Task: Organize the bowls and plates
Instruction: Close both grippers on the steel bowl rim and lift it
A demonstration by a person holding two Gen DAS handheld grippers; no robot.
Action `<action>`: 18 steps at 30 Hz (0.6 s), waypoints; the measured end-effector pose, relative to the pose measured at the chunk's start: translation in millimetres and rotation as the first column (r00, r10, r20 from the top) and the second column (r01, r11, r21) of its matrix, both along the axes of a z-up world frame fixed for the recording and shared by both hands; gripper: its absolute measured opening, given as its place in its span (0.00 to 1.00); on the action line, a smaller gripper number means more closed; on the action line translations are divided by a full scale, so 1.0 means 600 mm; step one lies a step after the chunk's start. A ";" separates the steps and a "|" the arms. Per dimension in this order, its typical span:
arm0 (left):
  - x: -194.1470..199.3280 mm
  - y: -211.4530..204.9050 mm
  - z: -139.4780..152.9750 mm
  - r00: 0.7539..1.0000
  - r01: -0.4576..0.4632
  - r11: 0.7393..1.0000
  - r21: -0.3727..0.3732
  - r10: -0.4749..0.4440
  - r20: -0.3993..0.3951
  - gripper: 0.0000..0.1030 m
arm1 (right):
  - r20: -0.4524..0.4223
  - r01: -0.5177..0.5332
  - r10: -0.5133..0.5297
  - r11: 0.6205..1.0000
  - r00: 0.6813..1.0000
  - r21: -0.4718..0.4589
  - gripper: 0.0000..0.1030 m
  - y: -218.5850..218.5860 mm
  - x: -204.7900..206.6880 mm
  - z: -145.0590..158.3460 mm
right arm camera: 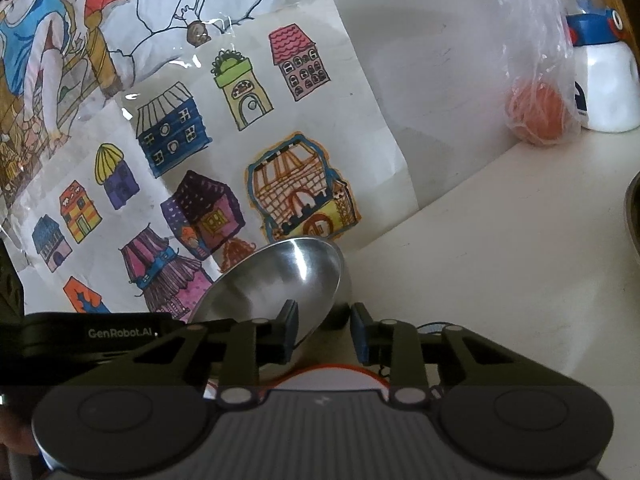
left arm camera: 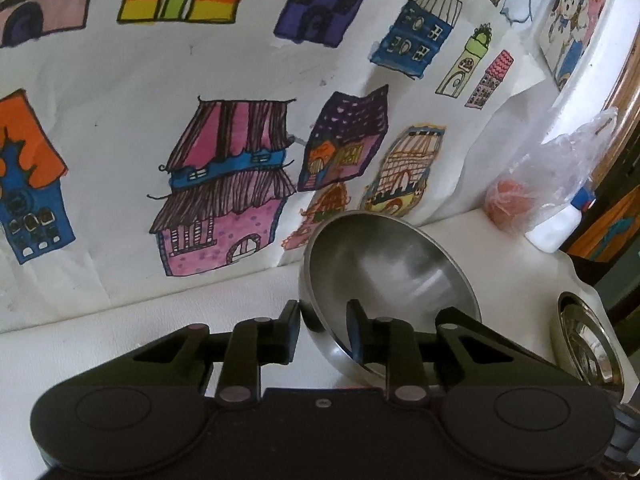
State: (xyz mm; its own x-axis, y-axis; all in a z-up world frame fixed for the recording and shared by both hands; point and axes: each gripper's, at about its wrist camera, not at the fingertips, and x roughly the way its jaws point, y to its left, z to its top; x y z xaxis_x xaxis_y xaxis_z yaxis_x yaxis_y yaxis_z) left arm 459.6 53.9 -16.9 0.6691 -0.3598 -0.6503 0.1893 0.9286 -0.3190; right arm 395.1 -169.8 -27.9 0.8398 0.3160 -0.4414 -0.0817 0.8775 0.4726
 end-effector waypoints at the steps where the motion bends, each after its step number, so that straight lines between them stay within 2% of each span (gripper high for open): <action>1: 0.000 0.001 0.001 1.000 -0.004 1.000 -0.009 0.004 0.002 0.25 | -0.001 0.002 -0.002 1.000 1.000 0.000 0.30 0.000 0.000 0.000; 8: -0.028 0.005 0.031 0.998 -0.012 0.999 -0.034 0.014 0.058 0.25 | 0.039 0.027 -0.028 0.999 0.999 0.022 0.27 -0.006 -0.018 0.016; 18: -0.119 0.016 0.115 0.983 -0.012 0.997 -0.077 0.026 0.179 0.25 | 0.165 0.027 -0.023 0.999 0.986 -0.018 0.27 0.002 -0.104 0.097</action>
State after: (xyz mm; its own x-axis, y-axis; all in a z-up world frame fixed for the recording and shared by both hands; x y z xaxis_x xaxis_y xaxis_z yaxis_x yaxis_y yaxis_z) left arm 388.3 63.6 52.3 0.7799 -0.3892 -0.4901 0.2322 0.9072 -0.3509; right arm 332.8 -168.9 30.4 0.9092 0.2865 -0.3020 -0.1350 0.8893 0.4369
